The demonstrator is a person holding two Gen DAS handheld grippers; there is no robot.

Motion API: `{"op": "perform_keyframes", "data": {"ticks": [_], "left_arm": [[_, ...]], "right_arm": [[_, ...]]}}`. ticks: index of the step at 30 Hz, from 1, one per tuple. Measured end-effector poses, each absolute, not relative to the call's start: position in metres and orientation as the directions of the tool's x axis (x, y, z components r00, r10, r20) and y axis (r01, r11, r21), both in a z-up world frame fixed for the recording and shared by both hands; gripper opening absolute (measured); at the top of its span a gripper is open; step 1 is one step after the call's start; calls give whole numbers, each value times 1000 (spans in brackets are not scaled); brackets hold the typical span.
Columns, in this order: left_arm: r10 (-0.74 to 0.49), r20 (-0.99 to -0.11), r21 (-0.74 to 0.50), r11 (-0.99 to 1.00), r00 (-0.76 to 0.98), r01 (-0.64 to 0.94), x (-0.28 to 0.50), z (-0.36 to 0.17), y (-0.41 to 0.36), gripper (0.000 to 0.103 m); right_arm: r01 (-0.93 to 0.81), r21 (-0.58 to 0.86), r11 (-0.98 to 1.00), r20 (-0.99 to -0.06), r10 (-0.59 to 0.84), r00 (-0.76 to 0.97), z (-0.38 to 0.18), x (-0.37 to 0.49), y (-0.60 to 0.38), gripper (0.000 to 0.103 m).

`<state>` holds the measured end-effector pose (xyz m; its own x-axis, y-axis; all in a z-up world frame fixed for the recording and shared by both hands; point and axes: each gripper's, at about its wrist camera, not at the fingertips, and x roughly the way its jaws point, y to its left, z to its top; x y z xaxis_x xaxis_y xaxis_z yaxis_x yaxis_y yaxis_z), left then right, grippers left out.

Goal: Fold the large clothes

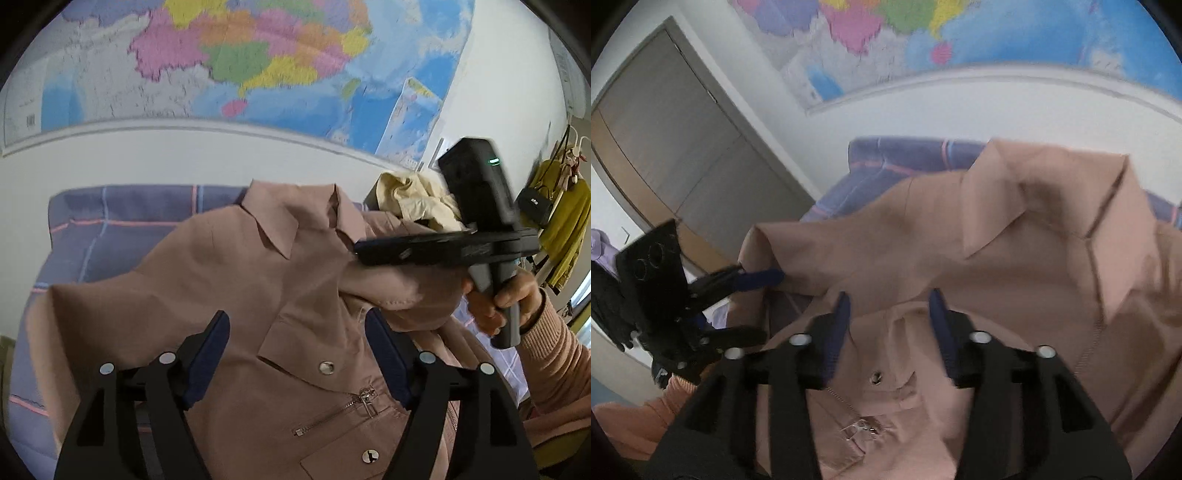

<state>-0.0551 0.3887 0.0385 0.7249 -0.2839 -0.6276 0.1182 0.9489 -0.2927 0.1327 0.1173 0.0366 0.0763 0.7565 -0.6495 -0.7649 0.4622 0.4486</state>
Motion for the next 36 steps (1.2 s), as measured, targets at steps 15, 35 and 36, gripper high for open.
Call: {"op": "perform_keyframes", "data": {"ticks": [15,35,36], "left_arm": [[-204,-808,-64,963,553,261,5,-13,313,70],[-72,-867,-84,996,493,-3,31,3,430,12],[-66,-872,-74,997,486,2,33,0,425,17]], "right_arm": [[-507,402,763,-707,610,358,18,203,-63,63],[-561,304,770,-740,562,370,2,228,-30,85],[-563,272,780,-760,533,372,-4,228,-24,81]]}}
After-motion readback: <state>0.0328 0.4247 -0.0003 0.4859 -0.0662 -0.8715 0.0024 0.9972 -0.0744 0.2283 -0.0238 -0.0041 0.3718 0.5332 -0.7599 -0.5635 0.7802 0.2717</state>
